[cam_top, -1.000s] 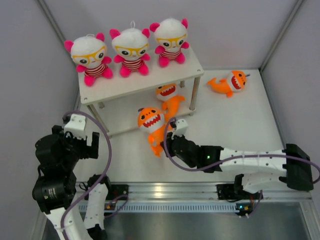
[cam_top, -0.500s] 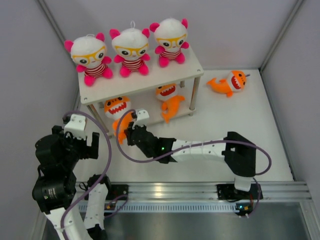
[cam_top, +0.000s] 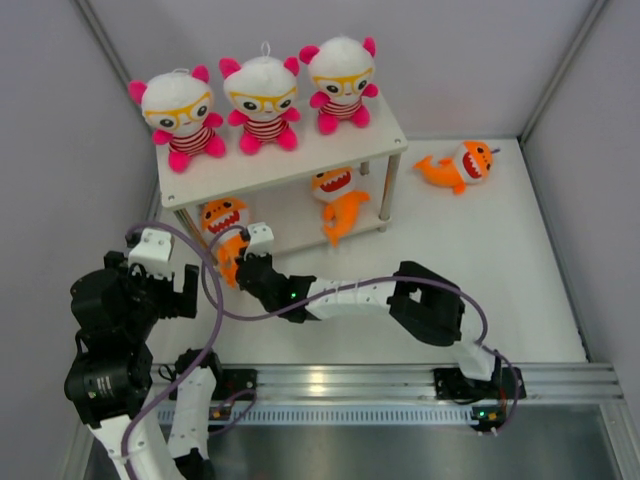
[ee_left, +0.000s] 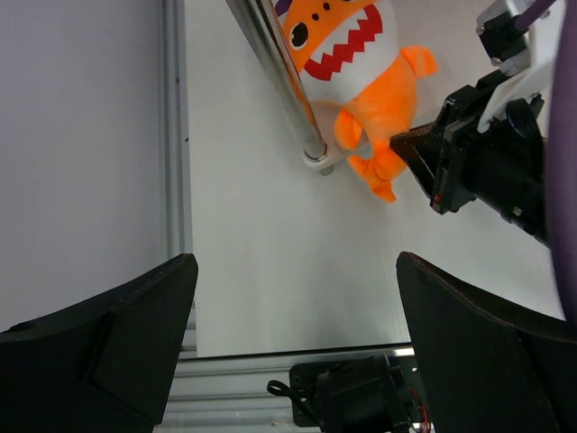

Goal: Place and organize the stuffed toys onto the shelf

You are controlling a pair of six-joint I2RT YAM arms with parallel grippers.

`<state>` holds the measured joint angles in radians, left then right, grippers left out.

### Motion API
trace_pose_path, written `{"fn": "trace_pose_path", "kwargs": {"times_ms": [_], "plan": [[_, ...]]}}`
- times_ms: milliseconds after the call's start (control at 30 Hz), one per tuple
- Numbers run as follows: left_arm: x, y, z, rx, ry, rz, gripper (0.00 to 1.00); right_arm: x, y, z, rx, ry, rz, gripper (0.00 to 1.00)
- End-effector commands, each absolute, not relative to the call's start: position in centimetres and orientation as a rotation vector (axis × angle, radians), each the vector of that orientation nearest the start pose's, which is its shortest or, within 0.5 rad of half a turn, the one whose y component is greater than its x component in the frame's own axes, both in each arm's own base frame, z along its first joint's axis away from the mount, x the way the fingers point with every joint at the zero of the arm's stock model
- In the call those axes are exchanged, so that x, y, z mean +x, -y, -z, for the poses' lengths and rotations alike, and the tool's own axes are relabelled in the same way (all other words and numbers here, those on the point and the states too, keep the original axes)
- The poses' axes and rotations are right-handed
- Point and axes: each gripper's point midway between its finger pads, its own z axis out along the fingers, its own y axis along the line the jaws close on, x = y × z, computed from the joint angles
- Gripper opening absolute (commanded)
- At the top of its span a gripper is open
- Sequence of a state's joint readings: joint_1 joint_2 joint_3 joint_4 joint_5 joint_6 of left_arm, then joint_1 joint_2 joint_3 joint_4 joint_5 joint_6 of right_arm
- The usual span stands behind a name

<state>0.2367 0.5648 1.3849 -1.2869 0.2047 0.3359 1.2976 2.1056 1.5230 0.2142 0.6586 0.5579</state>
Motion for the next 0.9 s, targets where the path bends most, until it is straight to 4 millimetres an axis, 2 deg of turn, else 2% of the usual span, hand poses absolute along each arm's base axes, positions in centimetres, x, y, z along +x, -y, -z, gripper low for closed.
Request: {"fn": "trace_pose_path", "kwargs": {"times_ms": [0, 200, 367, 467, 500, 600, 667, 800, 867], "plan": [[12.3, -0.6, -33.5, 0.239, -1.982, -0.160, 0.98, 26.8, -55.6, -17.3, -0.168, -1.825, -0.669, 0.00], [12.3, -0.6, -33.1, 0.237, -1.992, -0.162, 0.98, 28.8, -55.1, -16.6, -0.095, -1.852, -0.669, 0.00], [12.2, -0.7, -32.8, 0.240, -1.996, -0.163, 0.98, 29.6, -55.1, -15.5, -0.099, -1.874, -0.644, 0.00], [12.3, -0.7, -32.8, 0.240, -1.996, -0.162, 0.98, 29.4, -54.9, -15.1, -0.103, -1.887, -0.640, 0.13], [12.3, -0.6, -32.9, 0.241, -1.994, -0.161, 0.98, 29.4, -54.6, -14.5, -0.103, -1.895, -0.629, 0.22], [12.2, -0.5, -32.9, 0.247, -1.992, -0.159, 0.98, 29.4, -53.9, -14.2, -0.079, -1.896, -0.621, 0.32], [12.3, -0.5, -33.0, 0.249, -1.991, -0.156, 0.98, 29.4, -53.8, -14.4, -0.076, -1.891, -0.625, 0.38], [12.2, -0.5, -33.1, 0.250, -1.988, -0.155, 0.98, 29.3, -53.6, -15.0, -0.082, -1.885, -0.629, 0.43], [12.2, -0.5, -33.1, 0.249, -1.985, -0.158, 0.98, 29.0, -53.2, -16.3, -0.076, -1.870, -0.651, 0.47]]}}
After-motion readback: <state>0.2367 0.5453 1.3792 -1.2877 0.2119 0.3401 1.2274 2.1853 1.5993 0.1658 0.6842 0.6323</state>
